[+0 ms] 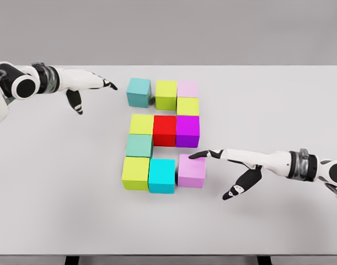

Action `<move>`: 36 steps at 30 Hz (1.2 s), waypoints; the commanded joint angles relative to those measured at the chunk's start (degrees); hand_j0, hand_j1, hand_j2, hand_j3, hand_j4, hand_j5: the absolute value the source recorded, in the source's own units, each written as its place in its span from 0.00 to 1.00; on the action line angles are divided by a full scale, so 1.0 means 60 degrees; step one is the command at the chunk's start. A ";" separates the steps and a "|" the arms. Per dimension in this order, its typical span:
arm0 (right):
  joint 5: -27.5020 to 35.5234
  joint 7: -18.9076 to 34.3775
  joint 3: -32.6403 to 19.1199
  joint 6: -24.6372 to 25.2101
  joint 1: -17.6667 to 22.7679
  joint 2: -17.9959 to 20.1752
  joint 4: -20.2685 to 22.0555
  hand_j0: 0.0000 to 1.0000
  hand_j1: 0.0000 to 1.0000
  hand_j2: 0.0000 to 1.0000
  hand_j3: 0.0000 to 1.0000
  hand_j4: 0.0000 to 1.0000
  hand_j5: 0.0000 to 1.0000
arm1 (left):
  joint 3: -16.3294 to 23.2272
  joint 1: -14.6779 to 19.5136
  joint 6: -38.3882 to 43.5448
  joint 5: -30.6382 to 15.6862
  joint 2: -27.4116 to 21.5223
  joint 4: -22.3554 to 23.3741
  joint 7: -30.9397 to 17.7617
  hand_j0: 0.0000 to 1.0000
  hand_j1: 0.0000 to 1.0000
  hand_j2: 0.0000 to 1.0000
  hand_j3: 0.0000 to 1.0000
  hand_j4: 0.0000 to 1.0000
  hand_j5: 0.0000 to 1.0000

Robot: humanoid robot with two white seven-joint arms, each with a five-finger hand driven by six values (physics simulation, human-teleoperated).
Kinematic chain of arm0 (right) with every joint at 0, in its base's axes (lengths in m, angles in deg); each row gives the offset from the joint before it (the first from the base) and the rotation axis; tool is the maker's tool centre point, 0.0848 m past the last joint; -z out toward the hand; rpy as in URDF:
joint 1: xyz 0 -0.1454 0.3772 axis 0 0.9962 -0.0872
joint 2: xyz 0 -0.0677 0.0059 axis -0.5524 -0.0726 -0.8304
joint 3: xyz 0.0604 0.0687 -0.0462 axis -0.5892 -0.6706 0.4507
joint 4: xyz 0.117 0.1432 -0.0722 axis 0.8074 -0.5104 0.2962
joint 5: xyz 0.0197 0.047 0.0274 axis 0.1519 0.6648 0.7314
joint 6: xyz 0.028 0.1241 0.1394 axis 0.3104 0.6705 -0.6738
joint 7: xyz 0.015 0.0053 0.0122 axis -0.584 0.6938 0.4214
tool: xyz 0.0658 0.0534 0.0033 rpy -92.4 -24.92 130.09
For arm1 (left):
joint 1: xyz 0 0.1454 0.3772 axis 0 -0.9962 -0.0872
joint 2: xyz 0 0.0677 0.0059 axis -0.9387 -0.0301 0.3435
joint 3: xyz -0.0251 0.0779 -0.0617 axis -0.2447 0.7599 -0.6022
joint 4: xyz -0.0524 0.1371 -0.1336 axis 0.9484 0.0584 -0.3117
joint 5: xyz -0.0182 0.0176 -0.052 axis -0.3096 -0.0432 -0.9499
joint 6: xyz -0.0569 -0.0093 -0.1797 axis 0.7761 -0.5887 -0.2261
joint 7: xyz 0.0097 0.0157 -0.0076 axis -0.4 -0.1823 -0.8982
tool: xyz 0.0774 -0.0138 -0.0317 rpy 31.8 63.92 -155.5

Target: Assemble the squares on the desktop into the number 2

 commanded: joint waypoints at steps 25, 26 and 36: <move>0.0072 -0.0001 0.0169 0.0017 0.0059 -0.0027 0.0114 1.00 1.00 1.00 1.00 1.00 1.00 | -0.0054 0.0088 -0.0158 0.0126 0.0707 0.0355 0.0031 1.00 1.00 1.00 1.00 1.00 1.00; 0.0072 -0.0001 0.0140 0.0017 0.0059 -0.0027 0.0099 1.00 1.00 1.00 1.00 1.00 1.00 | -0.0054 0.0088 -0.0158 0.0126 0.0707 0.0355 0.0031 1.00 1.00 1.00 1.00 1.00 1.00; 0.0101 -0.0001 -0.0270 0.0017 -0.0088 -0.0232 -0.0209 1.00 1.00 1.00 1.00 1.00 1.00 | -0.0054 0.0088 -0.0173 0.0111 0.0707 0.0282 0.0031 1.00 1.00 1.00 1.00 1.00 1.00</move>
